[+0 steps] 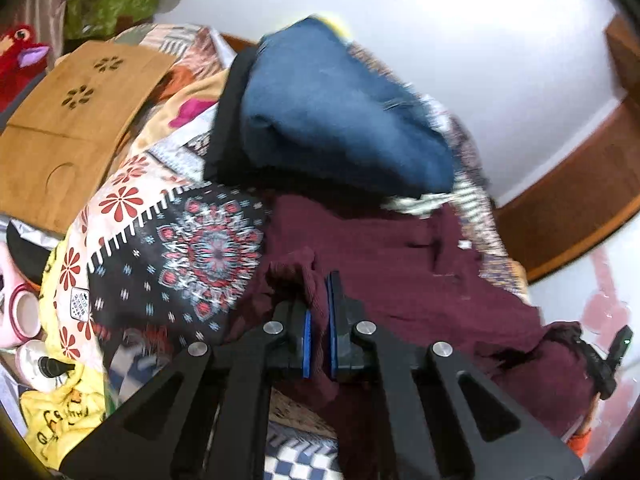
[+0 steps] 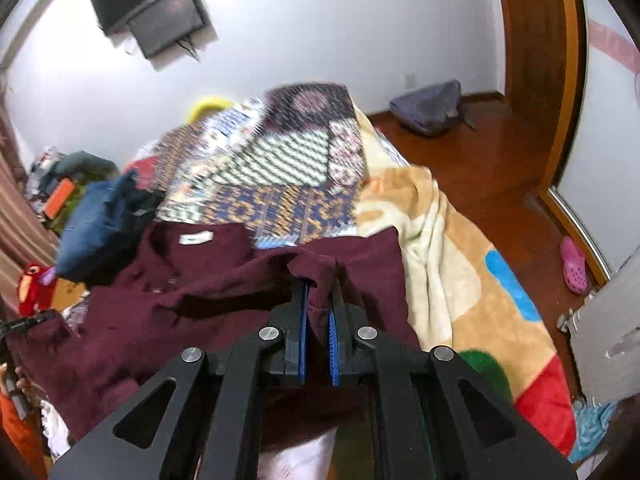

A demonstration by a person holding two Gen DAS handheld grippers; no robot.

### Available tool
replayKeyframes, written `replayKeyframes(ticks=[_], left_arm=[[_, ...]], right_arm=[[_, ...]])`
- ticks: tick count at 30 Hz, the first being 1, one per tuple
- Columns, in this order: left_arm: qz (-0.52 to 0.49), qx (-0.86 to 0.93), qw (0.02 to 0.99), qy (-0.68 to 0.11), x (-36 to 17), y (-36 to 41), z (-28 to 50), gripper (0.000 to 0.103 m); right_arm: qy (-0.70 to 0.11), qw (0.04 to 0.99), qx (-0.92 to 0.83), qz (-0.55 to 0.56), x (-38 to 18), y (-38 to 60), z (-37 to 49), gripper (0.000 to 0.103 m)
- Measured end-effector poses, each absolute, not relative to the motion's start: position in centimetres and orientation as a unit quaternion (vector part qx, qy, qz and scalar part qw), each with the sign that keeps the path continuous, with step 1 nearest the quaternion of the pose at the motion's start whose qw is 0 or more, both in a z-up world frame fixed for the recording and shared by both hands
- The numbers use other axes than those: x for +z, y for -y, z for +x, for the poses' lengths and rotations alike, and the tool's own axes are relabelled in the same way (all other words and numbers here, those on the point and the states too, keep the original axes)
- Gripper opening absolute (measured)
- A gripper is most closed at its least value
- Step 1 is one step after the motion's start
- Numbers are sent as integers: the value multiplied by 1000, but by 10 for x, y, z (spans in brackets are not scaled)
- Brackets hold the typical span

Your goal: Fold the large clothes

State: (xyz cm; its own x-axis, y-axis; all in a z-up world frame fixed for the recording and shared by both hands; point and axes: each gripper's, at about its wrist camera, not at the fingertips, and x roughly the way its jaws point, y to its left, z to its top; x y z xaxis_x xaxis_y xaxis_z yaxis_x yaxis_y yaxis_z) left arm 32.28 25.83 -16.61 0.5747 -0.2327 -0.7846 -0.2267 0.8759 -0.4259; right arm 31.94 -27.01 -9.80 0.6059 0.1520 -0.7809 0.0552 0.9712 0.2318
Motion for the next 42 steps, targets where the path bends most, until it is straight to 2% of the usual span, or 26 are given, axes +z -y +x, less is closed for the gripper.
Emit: replayKeyframes(ticks=[5,9,10,11,12,13,14,16,19,22,33,42], left_arm=[[-238,22,832,-501,-202,-258,335,9],[-215,20,833,-509,-201,-251,331,13],[-201,21,836,-511,-195,-248,329,17],[-191,22,838,-510,-190,-246,327,25],[-183,25,841,-509,-186,-245,324,32],[-167,32,848,-502,-177,-242,319,48],[-158,37,855,-492,-169,-241,314,59],[-144,37,870,-470,-154,-238,303,64],[-134,32,879,-455,-140,-237,290,68],[-122,41,882,-454,-137,-238,286,74],[-64,47,857,-508,-175,-225,299,75],[-59,10,845,-531,-190,-220,370,75]], right_arm=[[-461,877,26,130,-113,275,323,10],[-469,877,31,104,-94,269,313,21],[-467,878,32,98,-88,268,310,27],[-464,881,31,92,-83,267,309,31],[-458,884,29,86,-78,265,306,41],[-450,889,26,81,-73,265,303,50],[-442,893,24,78,-69,264,302,53],[-429,899,28,78,-60,262,294,62],[-427,900,37,82,-52,260,287,69],[-431,899,45,67,-51,251,285,70],[-481,872,79,-40,-81,209,311,70],[-521,842,100,-102,-94,198,374,70]])
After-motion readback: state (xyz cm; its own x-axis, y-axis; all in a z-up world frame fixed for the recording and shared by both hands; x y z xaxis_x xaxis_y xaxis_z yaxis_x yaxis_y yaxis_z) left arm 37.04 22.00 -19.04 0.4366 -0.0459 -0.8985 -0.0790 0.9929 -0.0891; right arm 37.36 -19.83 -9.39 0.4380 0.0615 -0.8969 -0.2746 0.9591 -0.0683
